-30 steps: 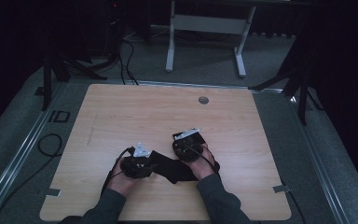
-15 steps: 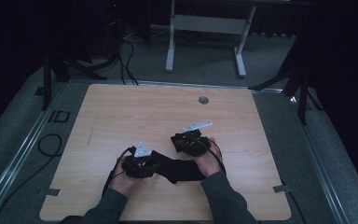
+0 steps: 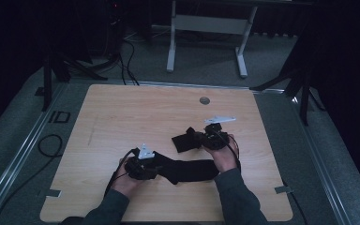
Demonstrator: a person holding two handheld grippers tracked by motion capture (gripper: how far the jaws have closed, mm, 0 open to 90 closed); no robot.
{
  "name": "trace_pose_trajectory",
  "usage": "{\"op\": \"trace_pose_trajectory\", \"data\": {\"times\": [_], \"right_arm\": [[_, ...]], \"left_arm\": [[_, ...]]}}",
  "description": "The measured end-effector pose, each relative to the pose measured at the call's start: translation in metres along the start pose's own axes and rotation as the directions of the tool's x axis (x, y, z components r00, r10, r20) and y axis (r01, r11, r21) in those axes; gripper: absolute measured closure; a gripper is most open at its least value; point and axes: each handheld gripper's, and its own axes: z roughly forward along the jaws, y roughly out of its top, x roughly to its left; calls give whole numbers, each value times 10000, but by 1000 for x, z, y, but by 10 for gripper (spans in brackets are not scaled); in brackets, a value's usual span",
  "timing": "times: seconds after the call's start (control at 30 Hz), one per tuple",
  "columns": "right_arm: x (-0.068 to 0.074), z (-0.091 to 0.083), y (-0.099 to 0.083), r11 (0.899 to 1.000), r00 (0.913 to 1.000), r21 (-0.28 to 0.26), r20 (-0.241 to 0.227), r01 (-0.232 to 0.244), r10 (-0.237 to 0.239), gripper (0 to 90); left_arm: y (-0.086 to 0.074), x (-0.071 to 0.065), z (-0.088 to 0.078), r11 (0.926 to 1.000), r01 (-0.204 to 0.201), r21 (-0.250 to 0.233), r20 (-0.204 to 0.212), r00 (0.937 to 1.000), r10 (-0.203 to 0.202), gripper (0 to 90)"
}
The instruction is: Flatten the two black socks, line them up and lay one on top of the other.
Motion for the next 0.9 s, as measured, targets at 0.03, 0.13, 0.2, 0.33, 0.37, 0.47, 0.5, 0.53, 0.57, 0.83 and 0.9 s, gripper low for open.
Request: {"op": "trace_pose_trajectory", "data": {"times": [0.03,0.13,0.2,0.33,0.37,0.47,0.5,0.53,0.57,0.83,0.9], "right_arm": [[-4,-2,-1,9999,9999,-47,88,-95,96,887],[-18,-10,-5,9989,9985,-185,327,-435,441,887],[-22,-12,-6,9981,9975,-247,406,-565,574,886],[-39,-24,-11,9945,9926,-400,694,-969,995,886],[-42,-25,-13,9940,9918,-411,744,-1011,1040,886],[-48,-29,-17,9930,9896,-377,866,-1119,1148,886],[-50,-30,-19,9929,9890,-322,907,-1144,1169,886],[-52,-30,-20,9927,9886,-322,922,-1164,1189,886],[-53,-31,-21,9920,9878,-330,935,-1216,1242,885],[-59,-36,-27,9895,9856,-265,893,-1419,1437,885],[-58,-40,-25,9880,9856,-345,719,-1507,1528,885]], "left_arm": [[0,0,0,10000,-2,15,-4,10000,2,472],[0,0,1,10000,2,8,-29,10000,-2,473],[0,0,1,10000,37,-7,-29,10000,-37,473],[-1,0,1,10000,29,-28,-17,10000,-29,474],[-1,0,1,10000,46,-28,-6,10000,-46,474],[-1,0,1,10000,21,-8,11,10000,-21,474],[-1,0,1,10000,10,-4,-3,10000,-10,474],[-1,0,1,10000,-1,1,-12,10000,1,473],[-1,0,1,10000,-28,16,-21,10000,28,472],[-1,0,2,10000,-49,8,-23,10000,49,471],[-1,0,2,10000,-47,-3,-28,10000,47,472]]}}
